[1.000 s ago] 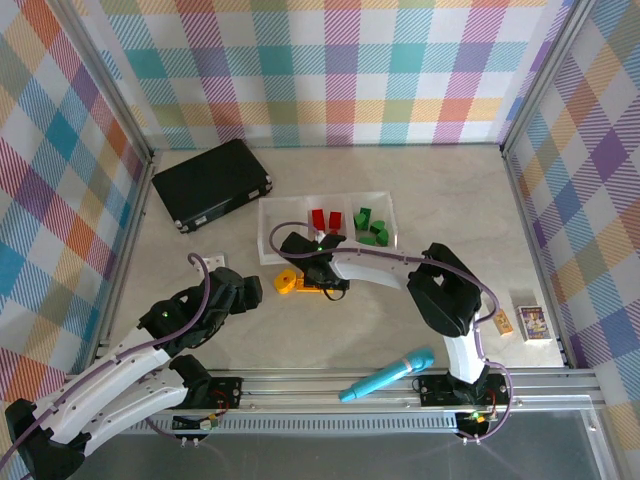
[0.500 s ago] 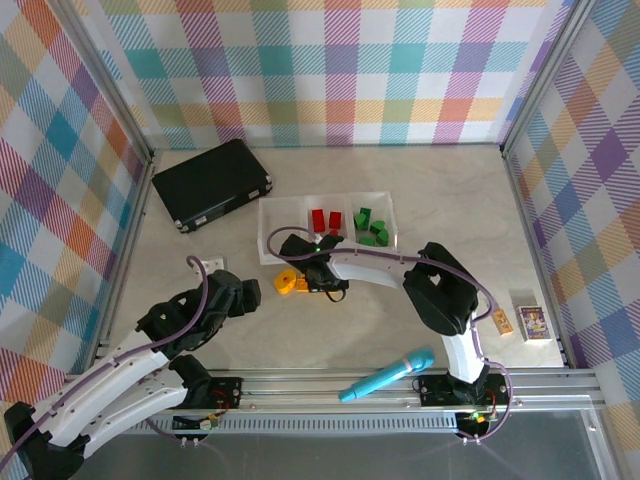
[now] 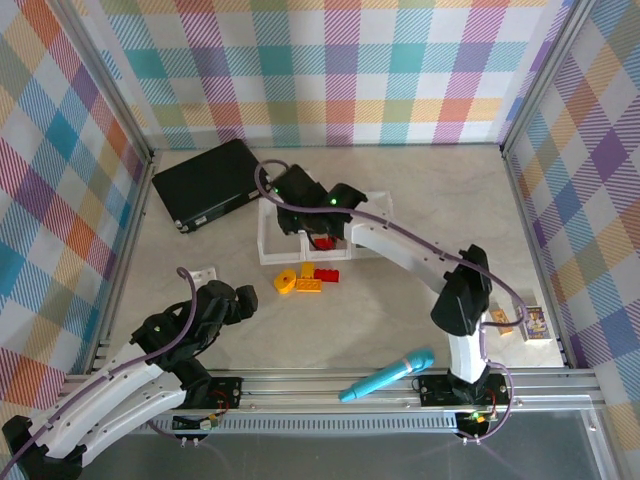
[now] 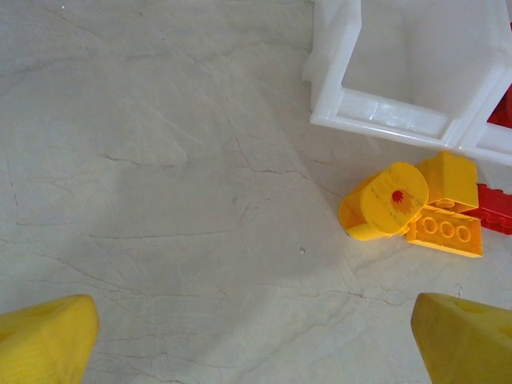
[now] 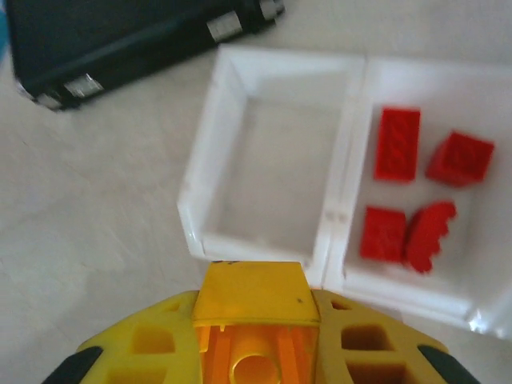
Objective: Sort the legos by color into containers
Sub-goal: Place the lego in the container.
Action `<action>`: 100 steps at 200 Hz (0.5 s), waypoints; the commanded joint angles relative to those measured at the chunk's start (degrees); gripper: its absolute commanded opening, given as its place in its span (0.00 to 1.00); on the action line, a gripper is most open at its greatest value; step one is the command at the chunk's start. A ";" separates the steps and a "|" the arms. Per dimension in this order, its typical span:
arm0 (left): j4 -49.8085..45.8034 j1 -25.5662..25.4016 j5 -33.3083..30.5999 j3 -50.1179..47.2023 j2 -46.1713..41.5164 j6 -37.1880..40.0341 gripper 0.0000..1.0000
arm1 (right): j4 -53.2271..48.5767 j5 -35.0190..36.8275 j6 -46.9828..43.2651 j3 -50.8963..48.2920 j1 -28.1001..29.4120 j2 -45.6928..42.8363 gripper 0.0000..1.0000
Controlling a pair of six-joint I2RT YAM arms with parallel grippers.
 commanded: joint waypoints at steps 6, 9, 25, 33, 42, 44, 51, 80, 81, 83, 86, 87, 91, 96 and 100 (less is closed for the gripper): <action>-0.71 0.38 2.15 -1.00 -0.38 -1.05 1.00 | -1.70 -4.67 -6.20 6.14 -2.34 8.19 0.02; -0.60 0.31 2.32 -1.11 -0.37 -1.09 1.00 | -1.47 -5.21 -6.49 6.77 -2.47 8.96 0.02; -0.05 0.23 3.41 -1.60 -0.29 -0.95 1.00 | 0.22 -7.68 -8.68 8.98 -3.66 12.47 0.02; 0.11 0.23 3.65 -1.84 -0.34 -0.87 1.00 | 0.40 -8.98 -9.84 10.59 -4.35 14.49 0.02; 0.40 0.29 4.22 -2.17 -0.41 -0.95 1.00 | 0.92 -10.24 -11.32 11.84 -4.71 16.21 0.01; 0.41 0.26 4.30 -2.21 -0.31 -0.89 1.00 | 1.13 -10.69 -11.82 12.04 -4.76 16.61 0.00; 0.50 0.29 4.40 -2.42 -0.39 -1.09 1.00 | 1.99 -11.90 -13.38 12.52 -4.79 17.55 0.00; 1.88 0.25 6.10 -3.22 -0.28 -0.82 1.00 | 1.27 -11.19 -15.16 15.30 -4.89 20.91 0.05; 1.98 0.28 6.16 -3.20 -0.28 -0.80 1.00 | 1.27 -11.19 -15.26 15.39 -4.89 21.01 0.05; 2.06 0.26 6.32 -3.28 -0.25 -0.81 1.00 | 1.22 -11.31 -15.31 15.57 -4.89 21.21 0.07; 2.38 0.26 6.50 -3.46 -0.21 -0.66 1.00 | 1.14 -11.36 -15.47 15.79 -4.89 21.49 0.08; 2.50 0.29 6.54 -3.54 -0.20 -0.68 1.00 | 1.11 -11.36 -15.55 15.90 -4.89 21.61 0.08; 2.86 0.31 6.79 -3.76 -0.23 -0.54 1.00 | 0.89 -11.19 -15.72 16.19 -4.82 22.08 0.10; 3.31 0.29 6.99 -4.03 -0.03 -0.44 1.00 | 0.50 -10.94 -15.91 16.64 -4.92 22.54 0.13; 3.66 0.25 7.15 -4.28 0.02 -0.44 1.00 | 0.18 -10.82 -16.04 17.06 -4.94 22.99 0.17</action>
